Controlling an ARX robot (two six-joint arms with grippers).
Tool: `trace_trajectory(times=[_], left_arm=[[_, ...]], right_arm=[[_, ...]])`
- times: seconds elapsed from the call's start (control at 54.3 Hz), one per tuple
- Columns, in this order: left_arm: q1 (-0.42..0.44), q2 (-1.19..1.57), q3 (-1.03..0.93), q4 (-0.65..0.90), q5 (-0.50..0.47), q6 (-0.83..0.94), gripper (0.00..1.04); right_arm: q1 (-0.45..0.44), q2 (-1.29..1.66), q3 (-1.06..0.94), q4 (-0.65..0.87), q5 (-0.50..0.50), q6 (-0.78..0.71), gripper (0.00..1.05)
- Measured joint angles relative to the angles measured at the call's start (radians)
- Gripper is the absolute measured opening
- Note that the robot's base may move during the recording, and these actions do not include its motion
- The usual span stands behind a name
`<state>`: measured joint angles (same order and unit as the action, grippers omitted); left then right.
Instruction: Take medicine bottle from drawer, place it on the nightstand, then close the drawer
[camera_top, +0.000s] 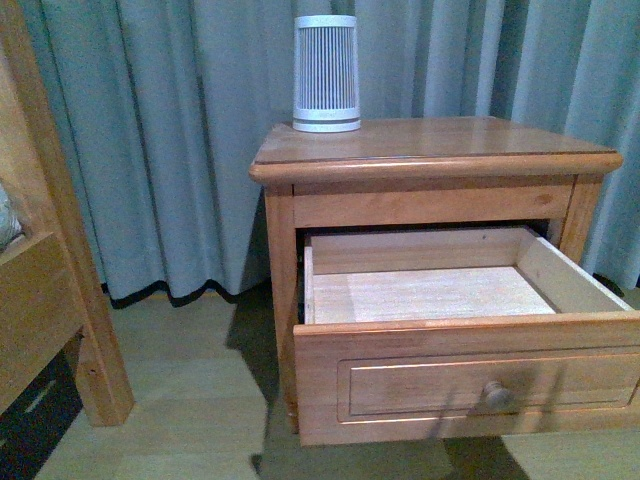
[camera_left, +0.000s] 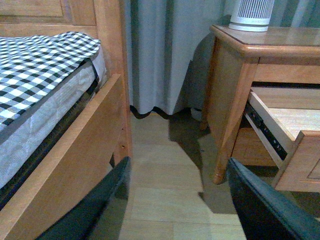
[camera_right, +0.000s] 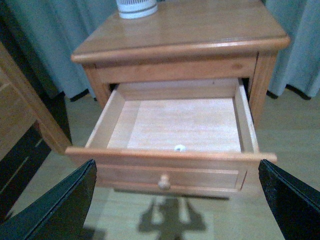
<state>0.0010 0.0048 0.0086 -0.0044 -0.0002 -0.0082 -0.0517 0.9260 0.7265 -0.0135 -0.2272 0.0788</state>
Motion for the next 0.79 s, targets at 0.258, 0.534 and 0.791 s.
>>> trace_trajectory(times=[0.258,0.534,0.791], left_arm=[[0.000,0.000,0.000,0.000,0.000,0.001,0.98],[0.000,0.000,0.000,0.000,0.000,0.001,0.98],[0.000,0.000,0.000,0.000,0.000,0.001,0.98]], right_arm=[[0.060,0.596,0.644,-0.244,0.127,-0.013,0.98],[0.114,1.038,1.097,-0.646,0.259,0.060,0.98],[0.182,1.278,1.323,-0.820,0.296,0.091,0.98]])
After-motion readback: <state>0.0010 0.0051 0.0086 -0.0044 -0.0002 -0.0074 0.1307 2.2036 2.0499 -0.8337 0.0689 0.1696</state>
